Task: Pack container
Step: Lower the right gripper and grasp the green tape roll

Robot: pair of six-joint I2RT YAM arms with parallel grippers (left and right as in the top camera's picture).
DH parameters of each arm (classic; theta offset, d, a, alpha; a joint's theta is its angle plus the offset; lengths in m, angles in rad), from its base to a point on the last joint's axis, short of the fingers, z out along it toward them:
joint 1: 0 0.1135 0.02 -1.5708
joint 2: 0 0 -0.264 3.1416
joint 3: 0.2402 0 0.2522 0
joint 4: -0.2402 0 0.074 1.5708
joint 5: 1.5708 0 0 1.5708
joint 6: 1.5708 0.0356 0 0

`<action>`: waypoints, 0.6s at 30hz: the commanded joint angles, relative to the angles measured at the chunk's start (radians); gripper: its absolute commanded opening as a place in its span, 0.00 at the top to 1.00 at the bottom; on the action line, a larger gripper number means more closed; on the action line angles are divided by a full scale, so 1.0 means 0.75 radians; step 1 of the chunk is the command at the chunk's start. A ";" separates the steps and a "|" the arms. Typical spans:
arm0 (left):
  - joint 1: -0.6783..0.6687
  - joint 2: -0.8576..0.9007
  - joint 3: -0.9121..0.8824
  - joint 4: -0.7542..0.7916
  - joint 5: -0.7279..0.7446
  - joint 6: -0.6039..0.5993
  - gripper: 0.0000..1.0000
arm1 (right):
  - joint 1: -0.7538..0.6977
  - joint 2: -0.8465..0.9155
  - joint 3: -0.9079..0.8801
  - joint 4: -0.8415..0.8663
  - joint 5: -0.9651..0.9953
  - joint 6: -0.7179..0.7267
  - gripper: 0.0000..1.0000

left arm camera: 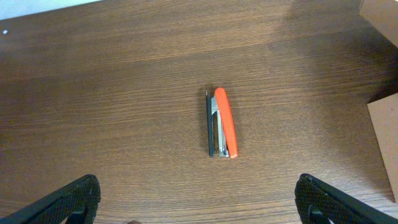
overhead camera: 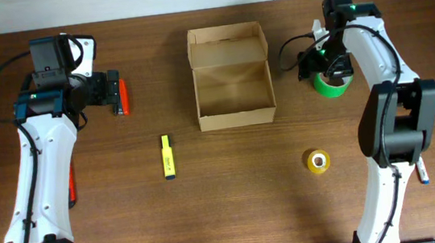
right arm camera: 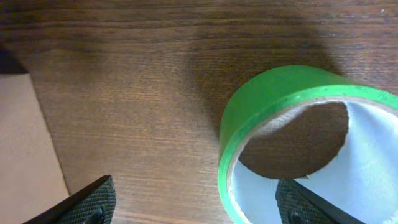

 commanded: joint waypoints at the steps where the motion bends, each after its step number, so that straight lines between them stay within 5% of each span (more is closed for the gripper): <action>1: 0.004 0.003 0.025 0.001 -0.009 0.022 0.00 | -0.004 0.040 0.026 0.008 0.026 -0.008 0.19; 13: 0.004 0.003 0.025 0.000 -0.009 0.022 0.00 | -0.006 0.120 0.026 0.030 0.067 -0.008 0.26; 18: 0.004 0.003 0.025 0.000 -0.009 0.022 0.00 | -0.006 0.120 0.026 0.041 0.077 -0.008 0.53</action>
